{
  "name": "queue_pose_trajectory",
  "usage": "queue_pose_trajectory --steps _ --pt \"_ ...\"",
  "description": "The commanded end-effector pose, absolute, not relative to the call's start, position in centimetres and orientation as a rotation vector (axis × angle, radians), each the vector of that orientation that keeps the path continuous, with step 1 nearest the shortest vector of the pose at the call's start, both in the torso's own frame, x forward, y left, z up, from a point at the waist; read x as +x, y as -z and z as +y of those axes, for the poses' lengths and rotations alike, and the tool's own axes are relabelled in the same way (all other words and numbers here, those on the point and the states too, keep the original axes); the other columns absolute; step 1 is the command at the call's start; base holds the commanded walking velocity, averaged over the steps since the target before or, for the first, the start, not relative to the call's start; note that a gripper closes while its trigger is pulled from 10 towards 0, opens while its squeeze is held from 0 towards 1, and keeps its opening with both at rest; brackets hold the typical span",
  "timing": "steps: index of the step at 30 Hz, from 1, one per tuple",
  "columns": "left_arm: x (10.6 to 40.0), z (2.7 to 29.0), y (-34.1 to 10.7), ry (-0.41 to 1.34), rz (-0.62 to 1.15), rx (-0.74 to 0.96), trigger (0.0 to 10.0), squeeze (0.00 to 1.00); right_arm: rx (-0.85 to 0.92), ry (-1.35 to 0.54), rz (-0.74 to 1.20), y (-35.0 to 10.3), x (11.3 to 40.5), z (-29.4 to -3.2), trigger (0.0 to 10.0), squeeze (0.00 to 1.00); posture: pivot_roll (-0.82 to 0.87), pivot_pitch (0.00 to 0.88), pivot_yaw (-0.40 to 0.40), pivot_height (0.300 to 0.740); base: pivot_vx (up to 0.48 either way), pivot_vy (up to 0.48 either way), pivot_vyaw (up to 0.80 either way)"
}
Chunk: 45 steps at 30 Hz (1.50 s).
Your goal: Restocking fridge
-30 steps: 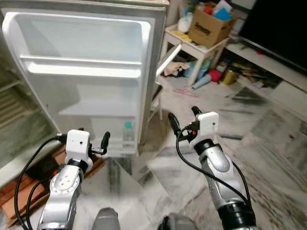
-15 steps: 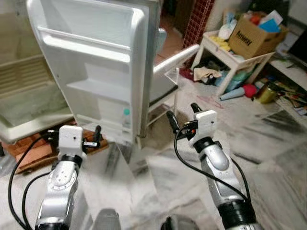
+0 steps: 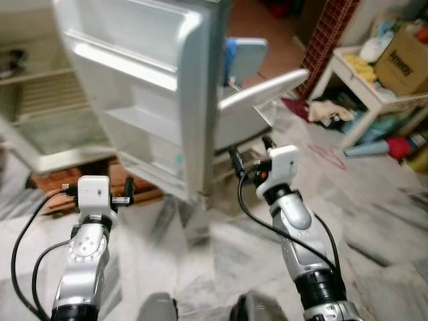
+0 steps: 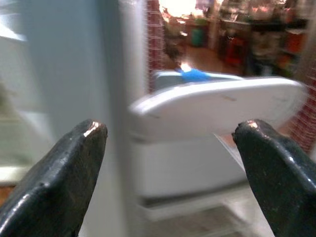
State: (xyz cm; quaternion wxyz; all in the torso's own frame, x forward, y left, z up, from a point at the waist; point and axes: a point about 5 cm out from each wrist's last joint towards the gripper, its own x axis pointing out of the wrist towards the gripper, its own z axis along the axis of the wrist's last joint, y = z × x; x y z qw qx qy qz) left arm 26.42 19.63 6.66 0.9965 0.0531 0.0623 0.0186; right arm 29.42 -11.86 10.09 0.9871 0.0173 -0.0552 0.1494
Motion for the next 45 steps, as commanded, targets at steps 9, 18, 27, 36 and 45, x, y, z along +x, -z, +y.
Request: queue_pose_trajectory --steps 9,18,27,36,45 --pt "26.3 20.4 -6.0 -0.027 0.141 0.11 10.0 0.0 0.026 -0.301 -0.135 -10.4 29.7 -12.0 10.0 0.0 0.09 0.077 -0.041 0.74 0.194 -0.058 0.73" --pt "26.0 20.2 -5.4 -0.035 0.159 0.118 10.0 0.0 0.021 -0.327 -0.15 -10.9 30.3 -11.8 10.0 0.0 0.1 0.077 -0.051 0.74 0.357 -0.315 0.67" --pt "26.1 20.4 -5.4 -0.045 0.163 0.13 10.0 0.0 0.015 -0.322 -0.155 -11.0 30.5 -11.9 10.0 0.0 0.09 0.08 -0.054 0.74 0.426 -0.084 0.22" --pt "25.5 20.4 -4.9 -0.066 0.188 0.118 10.0 0.0 0.012 -0.323 -0.155 -11.1 30.8 -11.9 10.0 0.0 0.1 0.082 -0.059 0.74 0.224 -0.119 0.0" --pt "23.1 21.4 -3.8 -0.053 0.256 0.076 10.0 0.0 -0.013 -0.357 -0.17 -11.8 32.0 -12.3 10.0 0.0 0.12 0.083 -0.069 0.74 0.0 0.0 0.0"
